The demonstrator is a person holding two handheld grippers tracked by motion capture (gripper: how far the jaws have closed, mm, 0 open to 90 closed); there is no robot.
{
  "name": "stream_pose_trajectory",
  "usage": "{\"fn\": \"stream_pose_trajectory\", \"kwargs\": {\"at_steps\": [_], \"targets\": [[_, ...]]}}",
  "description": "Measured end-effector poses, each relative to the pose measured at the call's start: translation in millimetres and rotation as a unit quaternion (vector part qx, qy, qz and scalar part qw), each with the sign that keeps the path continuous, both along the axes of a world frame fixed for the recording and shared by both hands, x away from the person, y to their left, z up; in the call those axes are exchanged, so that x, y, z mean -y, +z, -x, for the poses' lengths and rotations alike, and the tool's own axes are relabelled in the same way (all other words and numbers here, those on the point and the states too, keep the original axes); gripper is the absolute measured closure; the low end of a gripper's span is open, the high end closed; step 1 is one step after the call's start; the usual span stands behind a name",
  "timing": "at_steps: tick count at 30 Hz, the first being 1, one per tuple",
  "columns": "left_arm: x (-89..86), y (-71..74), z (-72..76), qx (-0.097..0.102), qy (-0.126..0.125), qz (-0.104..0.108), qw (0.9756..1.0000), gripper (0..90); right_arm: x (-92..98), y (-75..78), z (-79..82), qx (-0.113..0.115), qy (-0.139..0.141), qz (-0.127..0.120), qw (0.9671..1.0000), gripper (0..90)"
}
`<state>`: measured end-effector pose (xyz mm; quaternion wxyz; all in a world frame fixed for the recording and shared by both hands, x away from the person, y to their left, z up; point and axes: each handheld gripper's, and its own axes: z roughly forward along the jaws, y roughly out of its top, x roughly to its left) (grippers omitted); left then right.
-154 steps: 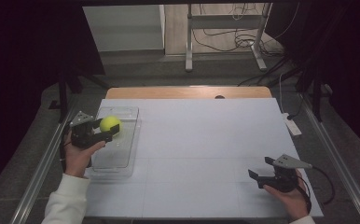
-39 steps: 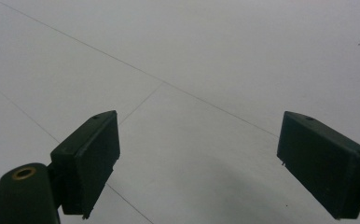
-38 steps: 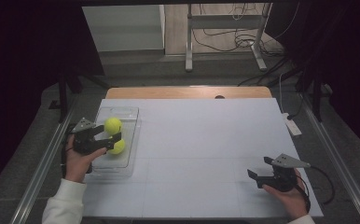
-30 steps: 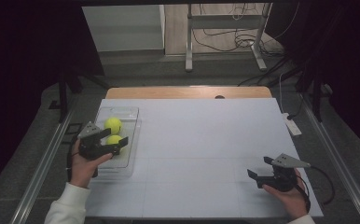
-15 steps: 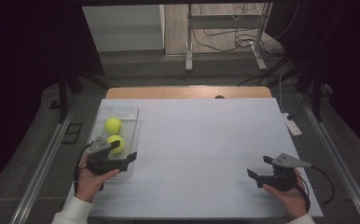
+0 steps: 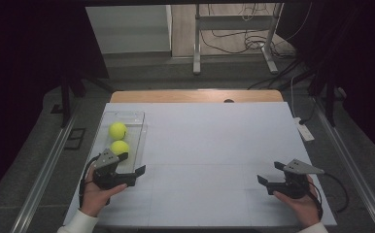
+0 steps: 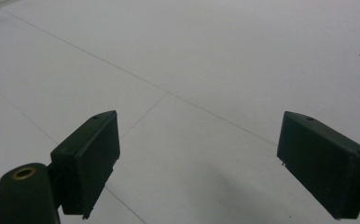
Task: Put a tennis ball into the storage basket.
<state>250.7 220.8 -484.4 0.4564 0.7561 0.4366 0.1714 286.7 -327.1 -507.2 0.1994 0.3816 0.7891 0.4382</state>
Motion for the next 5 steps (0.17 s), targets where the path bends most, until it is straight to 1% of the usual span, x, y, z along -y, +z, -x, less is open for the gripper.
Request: {"fn": "stream_pose_trajectory", "kwargs": {"at_steps": [5], "targets": [[0.7,-1.3,0.1,-0.001,-0.001,0.0,1.0,15.2,0.2,0.2,-0.2,-0.001,0.0,0.0,1.0,13.3]]}}
